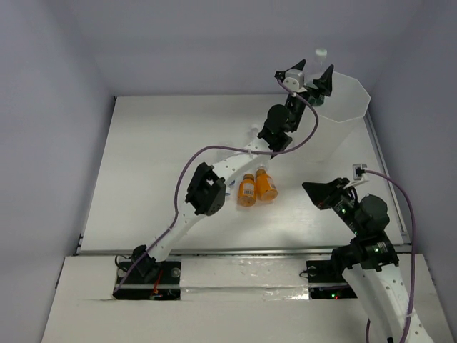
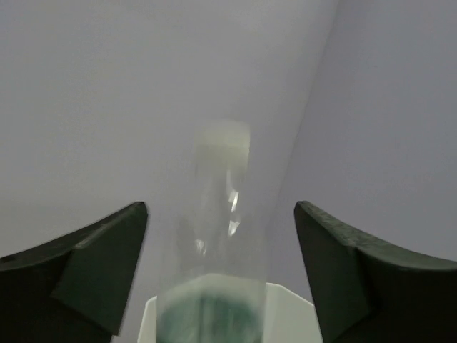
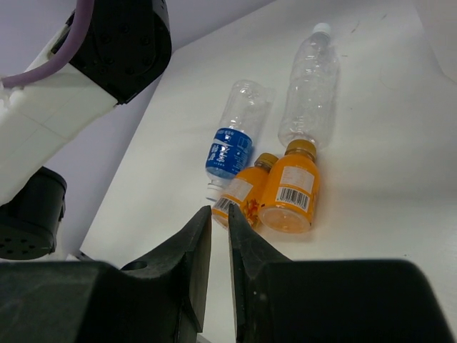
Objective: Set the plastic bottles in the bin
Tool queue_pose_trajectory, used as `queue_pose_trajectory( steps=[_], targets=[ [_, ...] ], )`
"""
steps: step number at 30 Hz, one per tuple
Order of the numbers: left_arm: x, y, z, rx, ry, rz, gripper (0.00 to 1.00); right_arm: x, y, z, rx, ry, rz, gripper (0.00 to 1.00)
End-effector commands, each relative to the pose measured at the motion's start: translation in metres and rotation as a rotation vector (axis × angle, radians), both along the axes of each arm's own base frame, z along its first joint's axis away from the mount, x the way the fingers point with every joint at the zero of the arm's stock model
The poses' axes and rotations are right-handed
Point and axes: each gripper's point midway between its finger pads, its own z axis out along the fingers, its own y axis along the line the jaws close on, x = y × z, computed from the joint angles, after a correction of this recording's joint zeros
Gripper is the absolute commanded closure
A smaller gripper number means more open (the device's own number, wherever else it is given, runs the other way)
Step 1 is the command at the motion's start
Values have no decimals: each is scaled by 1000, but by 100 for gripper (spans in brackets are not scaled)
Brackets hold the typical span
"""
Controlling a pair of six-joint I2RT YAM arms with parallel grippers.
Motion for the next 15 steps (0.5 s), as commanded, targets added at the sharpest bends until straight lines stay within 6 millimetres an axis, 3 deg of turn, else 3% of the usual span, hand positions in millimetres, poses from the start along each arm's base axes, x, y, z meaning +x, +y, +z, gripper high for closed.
queue_pose_trajectory(
  steps=[1,2,4,5,6,7,8,9,10,11,12,13,14,15],
  targets=[
    [-29,16,58,-108,-111,-43,16,0,1,27,-16,-89,13,78],
    [-28,16,55,-95,-105,-41,14,0,0,28,-20,-90,10,77],
    [-35,25,73,-96,-124,-32,9,4,-2,28,-33,-91,-3,76],
    [-33,24,69,-58,-117,-12,9,5,-3,30,-38,-98,-11,76],
    [-45,31,88,-57,-133,0,9,7,-5,30,-49,-103,-26,75],
    [-51,35,95,-58,-124,11,9,11,-6,29,-57,-98,-33,74],
    [-47,32,80,-9,-93,22,9,14,-8,30,-65,-98,-47,73],
    [-60,50,107,-26,-108,30,9,17,-8,29,-85,-98,-49,72],
    [-68,55,112,-23,-93,38,14,24,-8,22,-102,-68,-52,71],
    [-64,51,81,29,-43,37,18,28,-8,19,-111,-54,-57,71],
    [-83,78,112,-12,-54,32,23,32,-7,16,-116,-39,-56,70],
    [-89,88,112,-34,-24,17,32,38,-3,11,-121,-19,-42,70],
    [-88,89,78,18,33,16,40,42,-1,8,-121,-8,-34,69],
    [-106,118,104,-24,27,23,48,45,2,4,-125,1,-29,69]
  ],
)
